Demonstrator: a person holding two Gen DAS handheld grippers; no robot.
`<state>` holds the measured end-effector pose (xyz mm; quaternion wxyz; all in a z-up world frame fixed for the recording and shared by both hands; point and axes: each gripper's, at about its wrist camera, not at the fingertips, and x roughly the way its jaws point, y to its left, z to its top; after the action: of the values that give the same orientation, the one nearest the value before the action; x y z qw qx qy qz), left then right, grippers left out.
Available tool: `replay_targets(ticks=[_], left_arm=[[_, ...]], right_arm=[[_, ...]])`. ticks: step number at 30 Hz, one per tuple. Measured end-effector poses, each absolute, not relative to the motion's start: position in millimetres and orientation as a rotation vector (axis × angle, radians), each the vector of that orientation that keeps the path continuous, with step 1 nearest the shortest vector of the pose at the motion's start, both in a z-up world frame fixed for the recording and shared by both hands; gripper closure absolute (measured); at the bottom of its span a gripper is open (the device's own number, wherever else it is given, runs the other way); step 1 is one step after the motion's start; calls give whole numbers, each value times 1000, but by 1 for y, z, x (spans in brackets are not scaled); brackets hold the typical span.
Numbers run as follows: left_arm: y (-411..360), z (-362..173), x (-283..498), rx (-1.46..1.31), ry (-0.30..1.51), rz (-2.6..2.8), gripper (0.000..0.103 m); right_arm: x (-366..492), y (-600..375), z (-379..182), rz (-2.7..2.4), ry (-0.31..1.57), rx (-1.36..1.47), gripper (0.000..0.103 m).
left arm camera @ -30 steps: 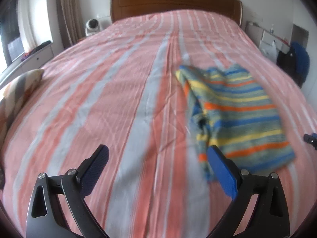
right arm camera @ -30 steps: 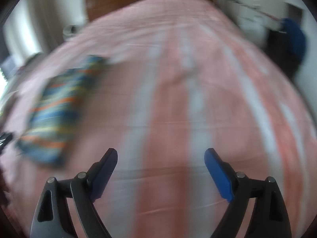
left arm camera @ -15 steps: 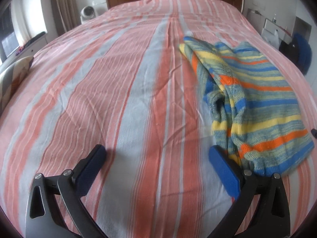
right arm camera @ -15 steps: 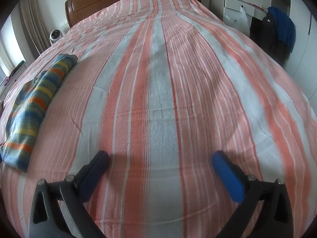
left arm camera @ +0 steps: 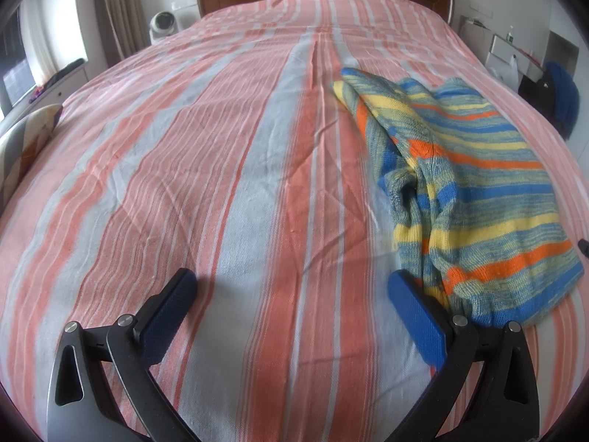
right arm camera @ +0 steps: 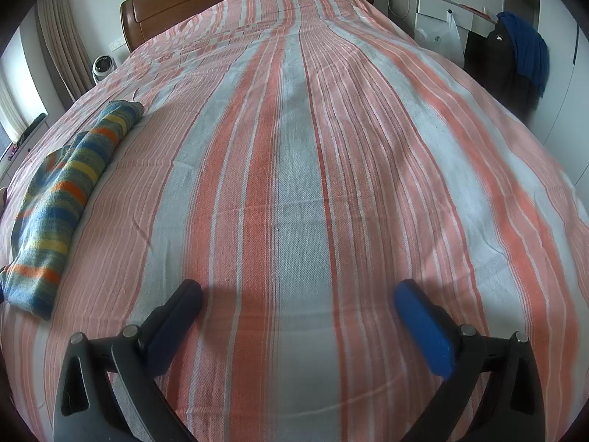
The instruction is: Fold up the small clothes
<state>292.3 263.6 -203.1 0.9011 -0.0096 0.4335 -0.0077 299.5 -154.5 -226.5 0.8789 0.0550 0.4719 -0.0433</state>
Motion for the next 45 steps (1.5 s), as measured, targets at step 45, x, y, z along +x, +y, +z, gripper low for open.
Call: replay_targets(ticks=[45], left_arm=[[261, -204, 287, -19, 897, -16, 0]], right_arm=[[300, -154, -227, -90, 985, 115, 0]])
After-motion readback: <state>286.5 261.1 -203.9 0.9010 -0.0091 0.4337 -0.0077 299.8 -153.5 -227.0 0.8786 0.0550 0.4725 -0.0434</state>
